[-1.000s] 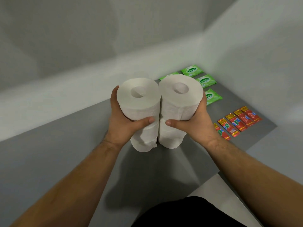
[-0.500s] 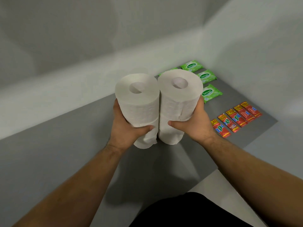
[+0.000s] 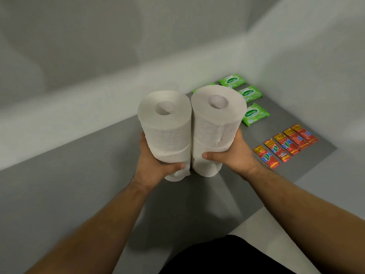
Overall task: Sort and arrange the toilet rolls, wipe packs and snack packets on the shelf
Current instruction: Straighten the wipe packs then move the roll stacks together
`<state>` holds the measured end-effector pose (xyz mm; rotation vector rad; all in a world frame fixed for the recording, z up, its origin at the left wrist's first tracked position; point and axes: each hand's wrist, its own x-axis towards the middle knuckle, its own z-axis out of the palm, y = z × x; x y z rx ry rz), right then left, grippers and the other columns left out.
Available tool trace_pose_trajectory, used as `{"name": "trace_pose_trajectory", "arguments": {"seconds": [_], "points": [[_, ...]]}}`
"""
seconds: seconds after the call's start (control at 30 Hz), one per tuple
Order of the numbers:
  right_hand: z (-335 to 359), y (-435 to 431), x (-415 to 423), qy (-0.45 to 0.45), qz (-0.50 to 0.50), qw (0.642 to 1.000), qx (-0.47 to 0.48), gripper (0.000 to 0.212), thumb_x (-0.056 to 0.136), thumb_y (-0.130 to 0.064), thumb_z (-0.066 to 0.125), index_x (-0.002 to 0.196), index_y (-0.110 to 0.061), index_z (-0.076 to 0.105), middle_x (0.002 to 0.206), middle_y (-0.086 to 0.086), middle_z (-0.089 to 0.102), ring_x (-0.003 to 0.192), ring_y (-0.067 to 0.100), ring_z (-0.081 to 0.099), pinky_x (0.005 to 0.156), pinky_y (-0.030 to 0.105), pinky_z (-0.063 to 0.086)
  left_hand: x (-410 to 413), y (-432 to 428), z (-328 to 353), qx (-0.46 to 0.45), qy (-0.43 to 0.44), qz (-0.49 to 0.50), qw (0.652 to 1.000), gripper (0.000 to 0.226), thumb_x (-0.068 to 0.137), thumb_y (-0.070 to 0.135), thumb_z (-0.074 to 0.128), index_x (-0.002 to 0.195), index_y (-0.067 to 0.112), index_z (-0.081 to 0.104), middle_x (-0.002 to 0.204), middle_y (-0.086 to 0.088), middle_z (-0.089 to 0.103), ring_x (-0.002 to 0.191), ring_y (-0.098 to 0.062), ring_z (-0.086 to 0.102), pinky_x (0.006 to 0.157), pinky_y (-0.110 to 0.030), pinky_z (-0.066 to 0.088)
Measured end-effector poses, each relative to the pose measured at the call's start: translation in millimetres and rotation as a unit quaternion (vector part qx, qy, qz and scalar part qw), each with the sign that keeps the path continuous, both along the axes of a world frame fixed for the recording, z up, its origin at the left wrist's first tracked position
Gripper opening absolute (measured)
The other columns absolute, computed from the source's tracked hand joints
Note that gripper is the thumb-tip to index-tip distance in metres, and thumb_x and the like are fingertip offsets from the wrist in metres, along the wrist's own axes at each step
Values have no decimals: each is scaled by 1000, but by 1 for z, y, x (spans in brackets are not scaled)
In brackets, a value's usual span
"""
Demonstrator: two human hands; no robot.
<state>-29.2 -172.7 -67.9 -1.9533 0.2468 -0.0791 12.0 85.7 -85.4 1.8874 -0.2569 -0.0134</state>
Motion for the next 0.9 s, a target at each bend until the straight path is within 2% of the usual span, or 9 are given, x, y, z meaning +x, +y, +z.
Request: {"name": "trace_pose_trajectory", "arguments": {"seconds": [0.1, 0.23, 0.37, 0.43, 0.5, 0.57, 0.63, 0.77, 0.9], "points": [[-11, 1, -2, 41, 5, 999, -16, 123, 47, -51, 97, 147, -41, 26, 141, -17, 52, 127, 14, 54, 102, 48, 51, -9, -1, -14, 3, 32, 13, 999, 125, 50, 41, 104, 151, 31, 30, 146, 16, 51, 133, -4, 53, 108, -38, 53], [-11, -3, 3, 58, 16, 998, -23, 118, 52, -43, 94, 147, -37, 25, 139, -14, 52, 125, 16, 54, 100, 44, 51, -1, -2, -15, 5, 40, 5, 999, 120, 54, 40, 102, 150, 33, 31, 145, 16, 52, 133, -8, 54, 107, -40, 53], [-11, -5, 0, 51, 11, 999, 4, 117, 54, -39, 96, 147, -38, 26, 140, -15, 52, 126, 13, 53, 103, 45, 50, -4, 0, -20, 7, 51, 0, 999, 117, 54, 31, 103, 145, 42, 30, 140, 26, 52, 129, 5, 53, 100, -22, 52], [-16, -3, -10, 26, -16, 999, 39, 111, 58, -34, 97, 146, -40, 29, 141, -19, 51, 127, 8, 52, 105, 41, 48, -9, 0, -24, -2, 72, 21, 997, 116, 54, 29, 103, 141, 55, 30, 136, 35, 51, 125, 11, 53, 101, -28, 51], [-23, 5, -20, 14, -39, 998, 51, 101, 65, -32, 94, 143, -44, 30, 139, -23, 49, 125, 7, 52, 102, 37, 49, -16, -3, -25, -14, 80, 40, 996, 109, 57, 26, 102, 125, 73, 32, 127, 46, 52, 116, 20, 53, 95, -21, 50], [-33, 11, -26, 4, -49, 997, 55, 95, 71, -31, 89, 145, -46, 31, 140, -26, 49, 125, 6, 53, 102, 35, 49, -19, -8, -26, -18, 81, 63, 995, 103, 58, 27, 101, 118, 78, 35, 121, 50, 54, 109, 27, 53, 91, -17, 48], [-40, 12, -23, -6, -48, 996, 70, 92, 76, -25, 85, 147, -47, 32, 141, -27, 50, 123, 3, 55, 100, 32, 49, -21, -11, -27, -25, 84, 83, 993, 97, 58, 33, 101, 119, 74, 37, 121, 45, 54, 106, 23, 55, 95, -24, 49], [-46, 5, 1, -11, -20, 996, 91, 90, 80, -14, 81, 149, -44, 33, 139, -30, 52, 123, -10, 52, 100, 25, 47, -14, -9, -29, -18, 93, 99, 991, 95, 58, 37, 100, 122, 66, 36, 121, 41, 51, 117, -4, 57, 102, -37, 52], [-54, 7, 35, -3, -3, 996, 93, 89, 77, -9, 82, 146, -42, 38, 135, -31, 55, 121, -8, 55, 102, 29, 48, 4, -2, -27, 2, 67, 113, 991, 99, 58, 45, 99, 137, 53, 39, 132, 33, 55, 129, -13, 57, 104, -42, 53]]}}
